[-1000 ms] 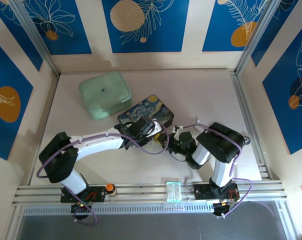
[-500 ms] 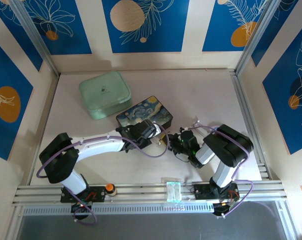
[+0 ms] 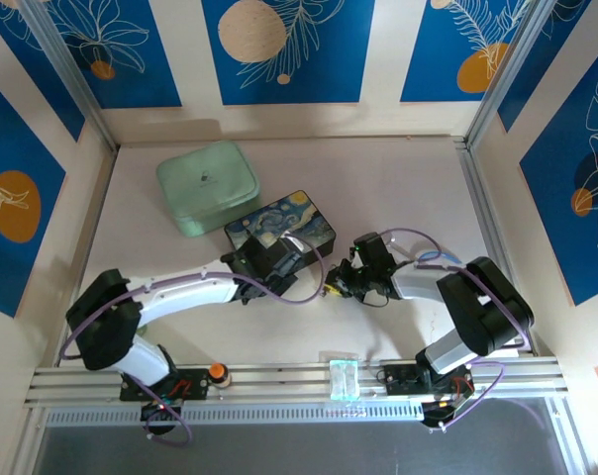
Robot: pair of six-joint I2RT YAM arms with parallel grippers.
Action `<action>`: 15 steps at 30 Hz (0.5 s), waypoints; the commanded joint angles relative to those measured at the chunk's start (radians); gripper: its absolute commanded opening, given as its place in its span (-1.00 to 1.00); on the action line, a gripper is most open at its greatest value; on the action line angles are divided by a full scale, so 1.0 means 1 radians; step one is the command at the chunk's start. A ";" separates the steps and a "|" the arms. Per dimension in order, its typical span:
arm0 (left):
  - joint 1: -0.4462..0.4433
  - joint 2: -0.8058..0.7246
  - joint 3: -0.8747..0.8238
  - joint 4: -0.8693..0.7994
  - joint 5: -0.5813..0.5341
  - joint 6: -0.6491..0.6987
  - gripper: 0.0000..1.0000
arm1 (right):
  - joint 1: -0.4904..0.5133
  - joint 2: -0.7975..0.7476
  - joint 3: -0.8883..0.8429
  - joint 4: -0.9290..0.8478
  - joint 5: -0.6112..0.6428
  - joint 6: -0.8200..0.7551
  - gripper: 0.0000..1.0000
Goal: Unlock the padlock with the key
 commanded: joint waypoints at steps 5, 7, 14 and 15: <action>-0.004 -0.161 -0.119 -0.032 -0.016 -0.460 0.99 | -0.008 0.027 0.090 -0.540 0.071 -0.211 -0.72; -0.004 -0.188 -0.160 -0.010 -0.022 -0.498 0.99 | -0.008 0.039 0.120 -0.586 0.090 -0.234 -0.68; -0.025 -0.151 -0.225 0.020 0.016 -0.566 0.99 | -0.010 0.065 0.214 -0.727 0.178 -0.293 -0.47; -0.028 -0.151 -0.240 0.027 0.016 -0.585 0.99 | -0.008 0.066 0.222 -0.740 0.192 -0.299 -0.46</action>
